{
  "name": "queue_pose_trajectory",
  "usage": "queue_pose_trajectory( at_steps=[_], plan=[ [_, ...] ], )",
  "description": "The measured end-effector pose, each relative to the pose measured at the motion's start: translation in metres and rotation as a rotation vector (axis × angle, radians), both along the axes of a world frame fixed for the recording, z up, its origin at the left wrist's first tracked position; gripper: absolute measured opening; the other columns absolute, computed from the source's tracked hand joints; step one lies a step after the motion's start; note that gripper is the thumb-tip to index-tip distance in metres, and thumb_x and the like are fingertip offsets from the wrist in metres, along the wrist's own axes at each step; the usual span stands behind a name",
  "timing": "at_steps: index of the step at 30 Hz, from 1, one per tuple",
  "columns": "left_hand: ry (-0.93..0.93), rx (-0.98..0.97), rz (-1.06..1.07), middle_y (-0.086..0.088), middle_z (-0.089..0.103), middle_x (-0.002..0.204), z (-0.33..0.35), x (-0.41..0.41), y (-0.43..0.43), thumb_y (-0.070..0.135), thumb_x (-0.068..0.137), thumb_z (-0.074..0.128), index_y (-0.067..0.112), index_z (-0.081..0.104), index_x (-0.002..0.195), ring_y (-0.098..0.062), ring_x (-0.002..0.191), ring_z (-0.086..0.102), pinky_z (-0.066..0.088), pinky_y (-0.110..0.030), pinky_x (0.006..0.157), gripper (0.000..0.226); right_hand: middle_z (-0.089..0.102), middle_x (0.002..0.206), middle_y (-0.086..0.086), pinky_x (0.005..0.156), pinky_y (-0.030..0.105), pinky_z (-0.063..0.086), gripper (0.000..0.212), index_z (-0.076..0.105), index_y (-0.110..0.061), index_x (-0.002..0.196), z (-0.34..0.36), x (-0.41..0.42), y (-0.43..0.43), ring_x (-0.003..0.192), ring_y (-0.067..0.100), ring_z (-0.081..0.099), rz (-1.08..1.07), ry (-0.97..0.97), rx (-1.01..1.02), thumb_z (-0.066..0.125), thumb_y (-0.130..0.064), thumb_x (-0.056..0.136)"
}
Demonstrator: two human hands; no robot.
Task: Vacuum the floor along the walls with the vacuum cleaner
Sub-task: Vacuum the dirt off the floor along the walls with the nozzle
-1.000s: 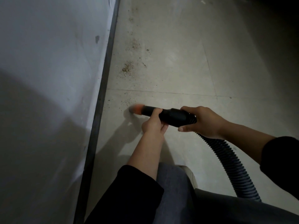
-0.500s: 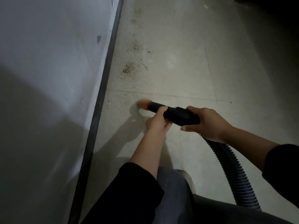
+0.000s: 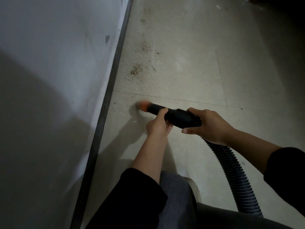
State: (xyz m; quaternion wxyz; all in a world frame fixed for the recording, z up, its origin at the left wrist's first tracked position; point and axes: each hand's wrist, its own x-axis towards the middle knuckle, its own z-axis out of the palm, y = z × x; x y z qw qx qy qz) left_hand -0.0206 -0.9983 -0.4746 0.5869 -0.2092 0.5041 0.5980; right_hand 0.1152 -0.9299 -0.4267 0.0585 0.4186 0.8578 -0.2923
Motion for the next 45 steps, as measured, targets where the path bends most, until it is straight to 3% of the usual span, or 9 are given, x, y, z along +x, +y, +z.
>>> queue_pose_trajectory(
  at_steps=[6,11,16,27,39,45],
  plan=[
    [0.0,-0.013,0.04,-0.014,0.069,0.105,0.003,-0.007,-0.007,0.015,0.087,0.072,0.001,0.057,0.122,-0.015,0.078,0.068,0.057,-0.019,0.053,0.04,0.065,0.082,0.001,0.069,0.043,0.053,0.039,0.058,-0.023,0.105,-0.004,-0.008,-0.003,0.072,0.019,0.06,0.026,0.008,-0.001,0.076,-0.042,0.077],
    [0.0,-0.022,0.05,-0.013,0.069,0.107,0.005,-0.014,-0.015,0.016,0.087,0.071,0.003,0.058,0.121,-0.015,0.077,0.067,0.057,-0.019,0.056,0.039,0.064,0.08,0.0,0.068,0.039,0.049,0.036,0.058,-0.021,0.103,-0.004,-0.019,-0.006,0.071,0.017,0.058,0.048,0.011,0.009,0.076,-0.04,0.078],
    [-0.016,-0.023,0.069,-0.011,0.067,0.102,0.006,-0.018,-0.021,0.016,0.088,0.07,0.007,0.056,0.112,-0.015,0.076,0.065,0.055,-0.024,0.073,0.03,0.062,0.077,-0.001,0.064,0.035,0.047,0.035,0.058,-0.022,0.102,-0.002,-0.025,-0.01,0.068,0.016,0.057,0.072,0.009,-0.004,0.076,-0.039,0.079],
    [-0.028,-0.056,0.135,-0.015,0.067,0.113,0.012,-0.008,-0.031,0.016,0.086,0.071,0.003,0.057,0.119,-0.018,0.083,0.065,0.057,-0.025,0.072,0.038,0.066,0.08,0.001,0.069,0.041,0.052,0.04,0.058,-0.024,0.108,0.001,-0.019,-0.012,0.07,0.018,0.06,0.123,-0.018,-0.006,0.076,-0.043,0.078],
    [-0.024,-0.098,0.191,-0.016,0.065,0.113,0.015,-0.025,-0.041,0.014,0.087,0.07,0.007,0.052,0.105,-0.021,0.088,0.063,0.056,-0.029,0.085,0.026,0.061,0.075,-0.001,0.066,0.037,0.048,0.04,0.058,-0.024,0.107,-0.003,-0.04,-0.015,0.067,0.016,0.056,0.189,0.0,-0.019,0.075,-0.045,0.078],
    [-0.021,-0.089,0.221,-0.017,0.063,0.119,0.011,-0.036,-0.043,0.015,0.087,0.069,0.005,0.053,0.116,-0.023,0.094,0.063,0.055,-0.03,0.086,0.035,0.061,0.074,0.0,0.065,0.035,0.046,0.039,0.058,-0.022,0.105,-0.005,-0.053,-0.015,0.067,0.016,0.055,0.218,0.031,-0.027,0.077,-0.042,0.078]
  ],
)
